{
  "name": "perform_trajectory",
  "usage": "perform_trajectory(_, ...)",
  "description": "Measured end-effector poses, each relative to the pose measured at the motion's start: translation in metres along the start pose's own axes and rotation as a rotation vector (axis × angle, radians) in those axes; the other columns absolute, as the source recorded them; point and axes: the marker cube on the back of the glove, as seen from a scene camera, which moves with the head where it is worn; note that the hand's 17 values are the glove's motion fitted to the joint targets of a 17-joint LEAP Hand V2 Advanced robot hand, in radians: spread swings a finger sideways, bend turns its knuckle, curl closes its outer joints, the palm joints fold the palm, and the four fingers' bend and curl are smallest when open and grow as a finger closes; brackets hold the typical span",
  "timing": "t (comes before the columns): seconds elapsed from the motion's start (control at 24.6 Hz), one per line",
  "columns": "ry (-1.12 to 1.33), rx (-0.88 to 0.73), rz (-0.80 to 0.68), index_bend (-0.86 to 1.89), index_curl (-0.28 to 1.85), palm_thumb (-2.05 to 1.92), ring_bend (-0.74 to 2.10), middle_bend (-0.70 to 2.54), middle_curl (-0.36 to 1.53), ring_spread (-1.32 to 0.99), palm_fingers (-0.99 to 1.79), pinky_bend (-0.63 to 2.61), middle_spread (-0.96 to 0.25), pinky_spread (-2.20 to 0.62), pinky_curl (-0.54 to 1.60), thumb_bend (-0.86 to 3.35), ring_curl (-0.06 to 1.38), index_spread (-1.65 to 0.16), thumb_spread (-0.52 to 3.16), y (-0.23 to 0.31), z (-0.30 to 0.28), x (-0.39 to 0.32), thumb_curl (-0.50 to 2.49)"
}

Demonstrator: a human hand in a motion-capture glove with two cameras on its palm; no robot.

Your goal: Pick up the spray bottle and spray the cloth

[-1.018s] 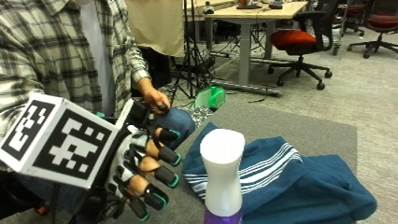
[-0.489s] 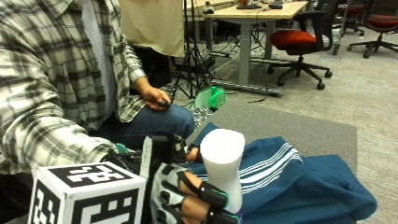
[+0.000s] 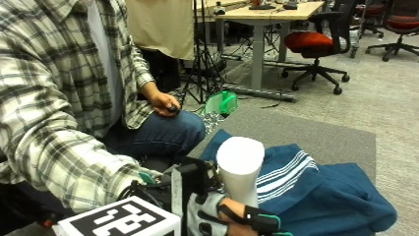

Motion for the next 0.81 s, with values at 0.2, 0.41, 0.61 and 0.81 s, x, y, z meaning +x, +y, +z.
perform_trajectory(0.2, -0.102, 0.004, -0.027, 0.05, 0.17, 1.00, 0.64, 0.46, 0.36, -0.01, 0.64, 0.61, -0.07, 0.13, 0.23, 0.09, 0.30, -0.33, 0.90, -0.009, 0.007, 0.003, 0.55)
perform_trajectory(0.41, -0.136, 0.044, -0.060, 0.11, 0.20, 1.09, 0.64, 0.52, 0.41, -0.10, 0.85, 0.64, -0.11, 0.07, 0.26, 0.08, 0.33, -0.32, 0.71, -0.015, 0.014, 0.003, 0.60)
perform_trajectory(0.61, -0.129, 0.096, -0.085, 0.19, 0.25, 1.11, 0.63, 0.50, 0.42, -0.15, 1.07, 0.62, -0.14, -0.02, 0.27, 0.04, 0.35, -0.30, 0.57, -0.022, 0.016, 0.004, 0.62)
perform_trajectory(0.81, -0.112, 0.134, -0.116, 0.19, 0.30, 1.14, 0.62, 0.49, 0.45, -0.18, 1.15, 0.61, -0.16, -0.08, 0.30, 0.01, 0.39, -0.30, 0.46, -0.024, 0.017, 0.002, 0.64)
